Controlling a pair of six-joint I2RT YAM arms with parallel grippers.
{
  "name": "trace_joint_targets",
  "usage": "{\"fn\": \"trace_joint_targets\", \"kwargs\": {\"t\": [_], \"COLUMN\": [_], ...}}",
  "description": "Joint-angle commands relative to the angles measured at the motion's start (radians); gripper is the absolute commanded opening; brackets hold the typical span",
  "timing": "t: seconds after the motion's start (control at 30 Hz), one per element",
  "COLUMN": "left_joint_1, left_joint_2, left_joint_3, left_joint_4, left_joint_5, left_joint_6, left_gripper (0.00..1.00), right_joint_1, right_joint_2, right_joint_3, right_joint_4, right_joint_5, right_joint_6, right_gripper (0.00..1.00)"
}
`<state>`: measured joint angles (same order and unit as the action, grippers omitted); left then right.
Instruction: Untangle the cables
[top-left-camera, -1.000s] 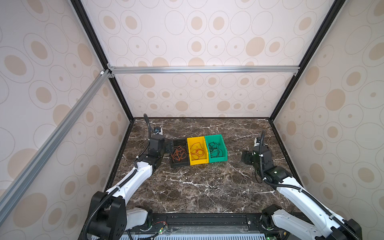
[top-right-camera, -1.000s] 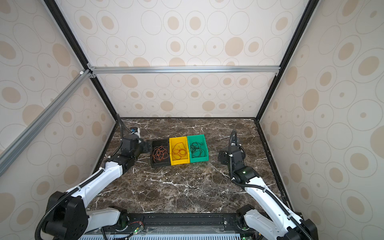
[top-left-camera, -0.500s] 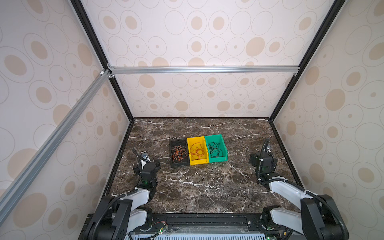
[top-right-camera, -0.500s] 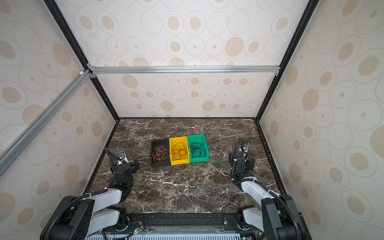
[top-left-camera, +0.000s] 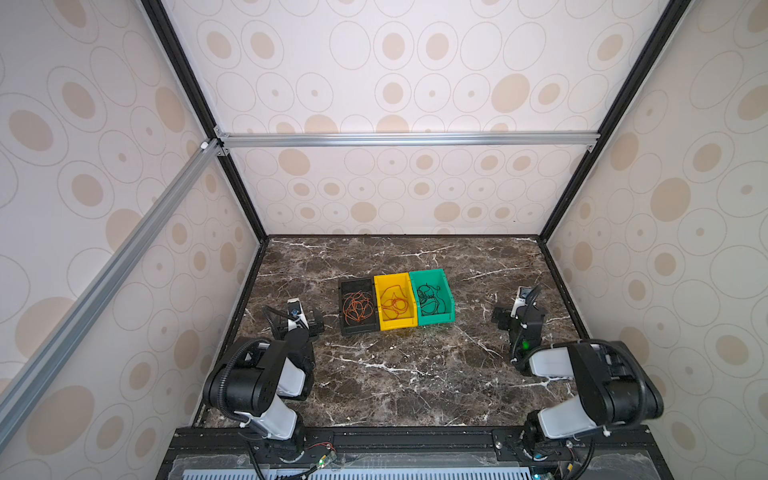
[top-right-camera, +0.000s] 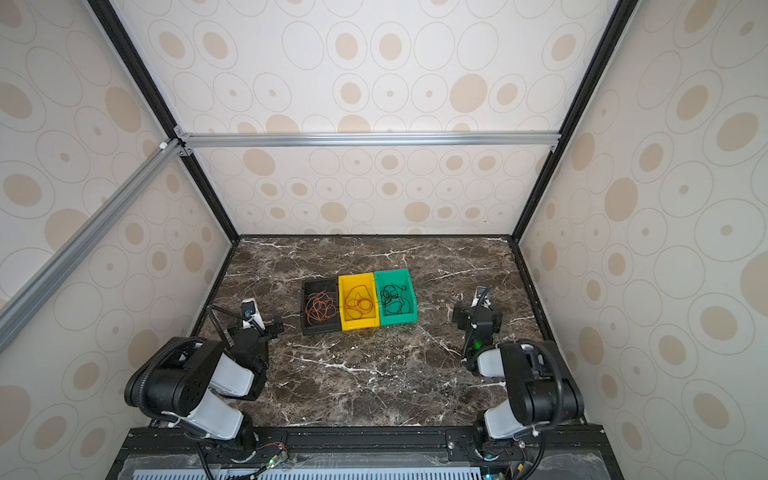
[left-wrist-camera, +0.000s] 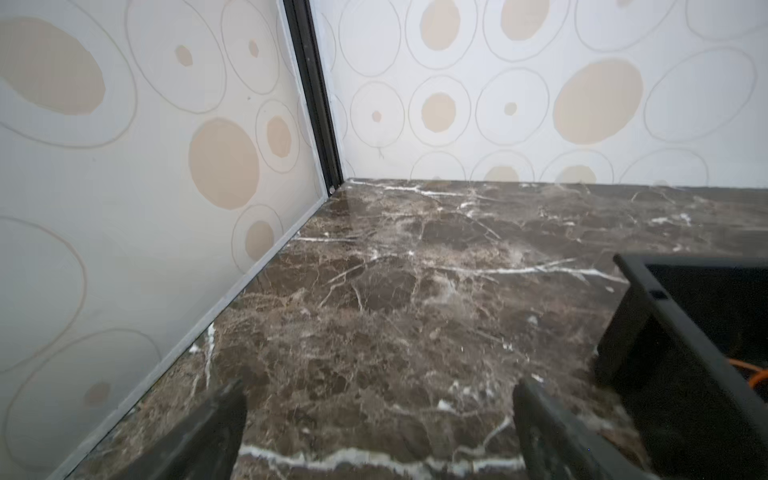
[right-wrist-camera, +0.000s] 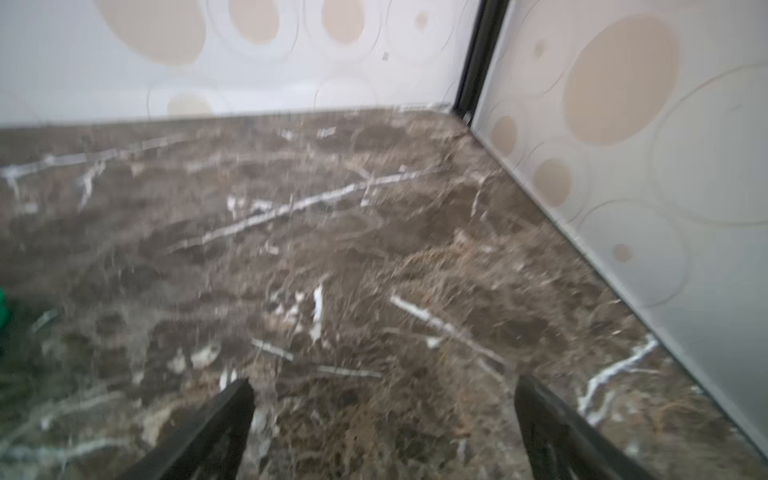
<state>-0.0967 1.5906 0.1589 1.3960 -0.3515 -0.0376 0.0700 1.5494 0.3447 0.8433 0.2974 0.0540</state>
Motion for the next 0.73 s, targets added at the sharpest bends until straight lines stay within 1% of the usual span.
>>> {"fn": "trace_joint_targets", "kwargs": {"t": [0.0,0.03,0.07,0.1,0.13,0.17,0.23,0.3,0.33,0.4,0.47,0.57,0.7], "left_joint_1": [0.051,0.046,0.048,0.047,0.048,0.046,0.046,0.045,0.046,0.042,0.043,0.046,0.046], "left_joint_2": [-0.009,-0.003,-0.016,-0.013,-0.008,-0.016,-0.009,-0.011,-0.011,-0.009,-0.011,-0.004,-0.012], "left_joint_3": [0.058,0.056,0.059,0.054,0.047,0.048,0.047,0.047,0.048,0.053,0.059,0.071,0.056], "left_joint_4": [-0.022,-0.007,-0.037,-0.022,0.003,-0.012,0.003,-0.003,-0.002,-0.009,-0.024,-0.041,-0.02], "left_joint_5": [0.081,0.077,0.078,0.078,0.078,0.081,0.08,0.081,0.083,0.099,0.113,0.118,0.118], "left_joint_6": [-0.011,-0.009,-0.016,-0.011,-0.007,-0.012,-0.008,-0.008,-0.005,0.005,0.006,0.004,0.008], "left_gripper": [0.99,0.98,0.99,0.99,0.99,0.99,0.99,0.99,0.99,0.99,0.99,0.99,0.99], "right_joint_1": [-0.004,0.0,0.0,-0.002,-0.001,0.0,0.0,0.0,-0.001,0.0,-0.001,-0.001,-0.001], "right_joint_2": [0.013,0.028,-0.012,-0.02,0.007,0.015,-0.023,0.003,0.002,-0.019,-0.007,-0.015,-0.014], "right_joint_3": [0.047,0.044,0.069,0.068,0.048,0.044,0.068,0.049,0.049,0.066,0.057,0.063,0.062], "right_joint_4": [0.063,0.087,-0.041,-0.042,0.049,0.078,-0.052,0.038,0.034,-0.036,0.003,-0.027,-0.019], "right_joint_5": [-0.059,-0.053,-0.056,-0.061,-0.057,-0.056,-0.06,-0.056,-0.055,-0.06,-0.055,-0.058,-0.057], "right_joint_6": [-0.037,-0.045,-0.031,-0.02,-0.037,-0.043,-0.026,-0.039,-0.039,-0.03,-0.036,-0.032,-0.033], "right_gripper": [1.0,1.0,1.0,1.0,1.0,1.0,1.0,1.0,1.0,1.0,1.0,1.0,1.0]}}
